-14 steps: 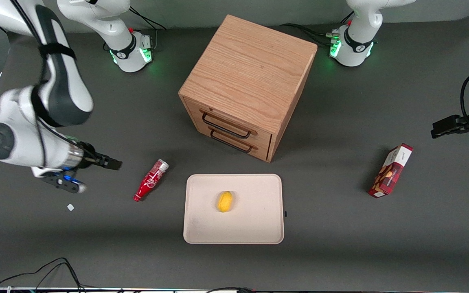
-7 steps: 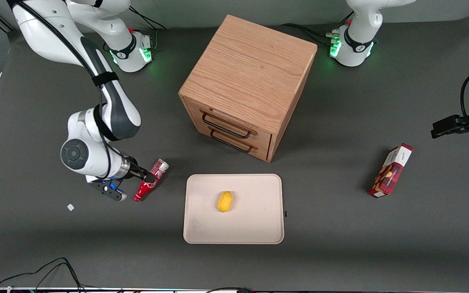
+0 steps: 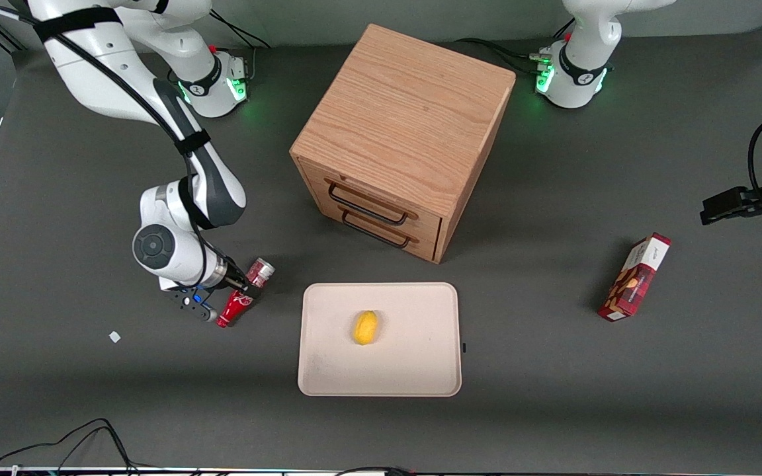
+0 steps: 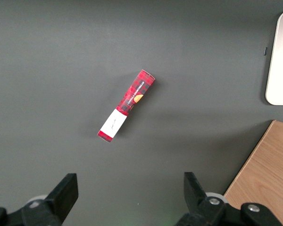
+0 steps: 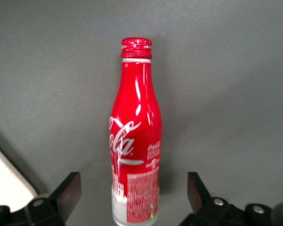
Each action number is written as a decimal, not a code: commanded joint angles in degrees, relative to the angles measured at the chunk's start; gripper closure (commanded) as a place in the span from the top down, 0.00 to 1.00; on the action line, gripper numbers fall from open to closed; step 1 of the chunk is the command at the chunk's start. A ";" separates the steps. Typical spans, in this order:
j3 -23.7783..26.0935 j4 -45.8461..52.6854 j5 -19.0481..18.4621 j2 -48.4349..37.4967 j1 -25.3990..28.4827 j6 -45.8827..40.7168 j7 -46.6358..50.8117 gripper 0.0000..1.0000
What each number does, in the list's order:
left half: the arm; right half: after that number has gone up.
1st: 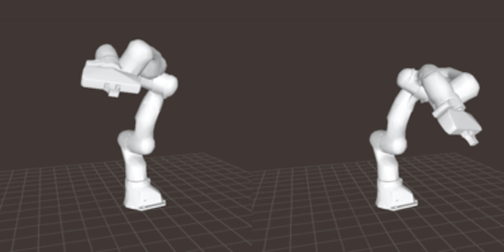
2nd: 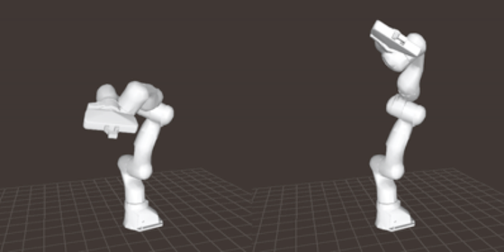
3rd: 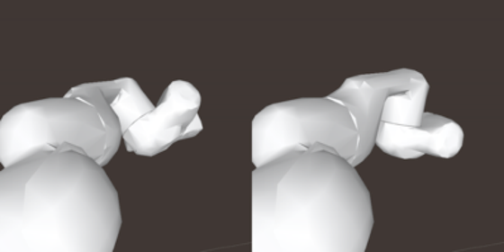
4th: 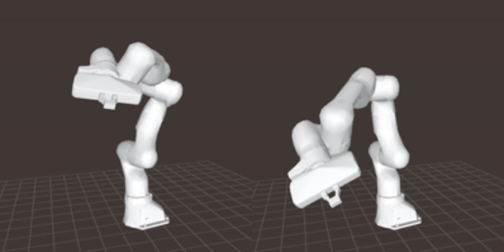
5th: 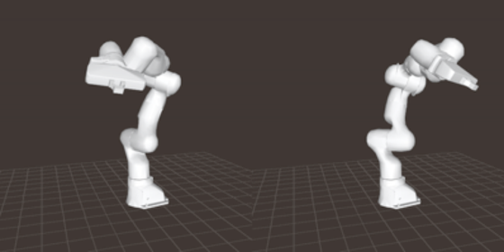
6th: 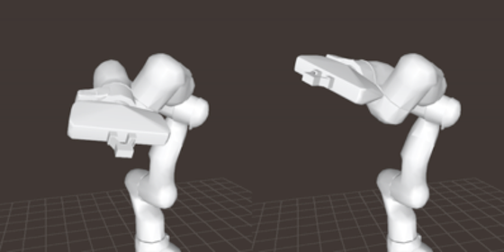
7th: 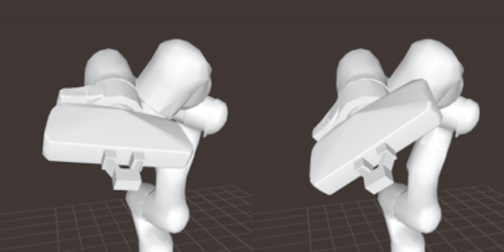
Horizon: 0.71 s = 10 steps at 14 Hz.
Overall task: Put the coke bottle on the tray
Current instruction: 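Close the right gripper around the bottle's body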
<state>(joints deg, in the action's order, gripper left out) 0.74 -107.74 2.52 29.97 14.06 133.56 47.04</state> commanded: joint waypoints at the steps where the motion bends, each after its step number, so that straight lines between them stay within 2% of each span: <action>1: -0.13 0.16 -1.29 2.02 0.53 3.71 3.57 1.00; 10: -0.22 0.16 -1.46 4.84 1.41 6.63 3.85 1.00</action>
<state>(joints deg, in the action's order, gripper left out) 0.76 -107.86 2.35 34.68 14.92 139.50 48.93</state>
